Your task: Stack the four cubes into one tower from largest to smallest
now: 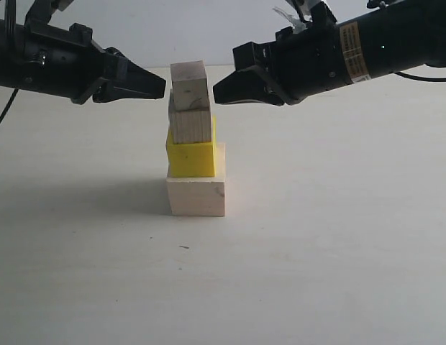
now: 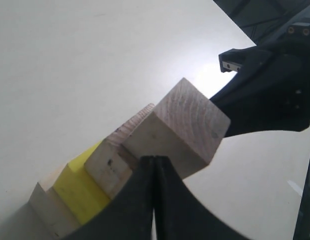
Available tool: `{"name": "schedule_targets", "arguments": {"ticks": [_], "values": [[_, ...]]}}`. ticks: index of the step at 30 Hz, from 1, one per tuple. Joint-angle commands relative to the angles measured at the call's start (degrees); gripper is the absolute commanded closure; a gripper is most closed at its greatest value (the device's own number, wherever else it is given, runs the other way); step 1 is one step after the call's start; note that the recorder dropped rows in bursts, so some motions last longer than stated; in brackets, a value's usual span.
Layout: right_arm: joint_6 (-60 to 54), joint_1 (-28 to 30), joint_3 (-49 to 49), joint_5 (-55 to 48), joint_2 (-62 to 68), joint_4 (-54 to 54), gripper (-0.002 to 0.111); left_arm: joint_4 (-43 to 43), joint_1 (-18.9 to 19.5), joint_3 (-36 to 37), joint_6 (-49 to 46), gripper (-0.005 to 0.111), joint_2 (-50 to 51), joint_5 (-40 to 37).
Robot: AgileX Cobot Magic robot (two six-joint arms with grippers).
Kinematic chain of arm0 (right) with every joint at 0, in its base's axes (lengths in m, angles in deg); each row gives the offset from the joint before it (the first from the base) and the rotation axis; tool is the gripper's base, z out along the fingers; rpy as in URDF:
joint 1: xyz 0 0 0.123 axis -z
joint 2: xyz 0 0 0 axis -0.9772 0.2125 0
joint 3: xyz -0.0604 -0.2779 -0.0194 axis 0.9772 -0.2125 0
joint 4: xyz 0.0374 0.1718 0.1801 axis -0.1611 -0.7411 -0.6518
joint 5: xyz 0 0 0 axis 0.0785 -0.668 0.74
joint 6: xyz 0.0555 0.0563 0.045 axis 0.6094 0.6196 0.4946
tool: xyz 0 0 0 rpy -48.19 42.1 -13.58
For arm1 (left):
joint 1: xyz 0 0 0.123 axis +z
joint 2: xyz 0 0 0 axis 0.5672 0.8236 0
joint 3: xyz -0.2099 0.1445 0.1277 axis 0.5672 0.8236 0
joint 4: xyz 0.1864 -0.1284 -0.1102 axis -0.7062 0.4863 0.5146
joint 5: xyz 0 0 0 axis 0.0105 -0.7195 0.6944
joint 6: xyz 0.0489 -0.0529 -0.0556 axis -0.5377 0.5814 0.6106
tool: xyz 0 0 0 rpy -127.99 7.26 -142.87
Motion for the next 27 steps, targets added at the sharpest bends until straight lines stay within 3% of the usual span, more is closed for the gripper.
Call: {"name": "schedule_targets", "arguments": {"ticks": [1, 13, 27], "values": [[-0.41, -0.07, -0.12, -0.72, -0.39, -0.36, 0.108, 0.70, 0.14, -0.33, -0.21, 0.107, -0.48, 0.45], [1.70, -0.07, 3.02, -4.09, 2.76, -0.26, 0.108, 0.59, 0.14, -0.33, -0.21, 0.107, -0.48, -0.06], [4.73, -0.07, 3.15, 0.89, 0.57, -0.26, 0.108, 0.36, 0.14, -0.33, -0.21, 0.107, -0.48, 0.43]]}}
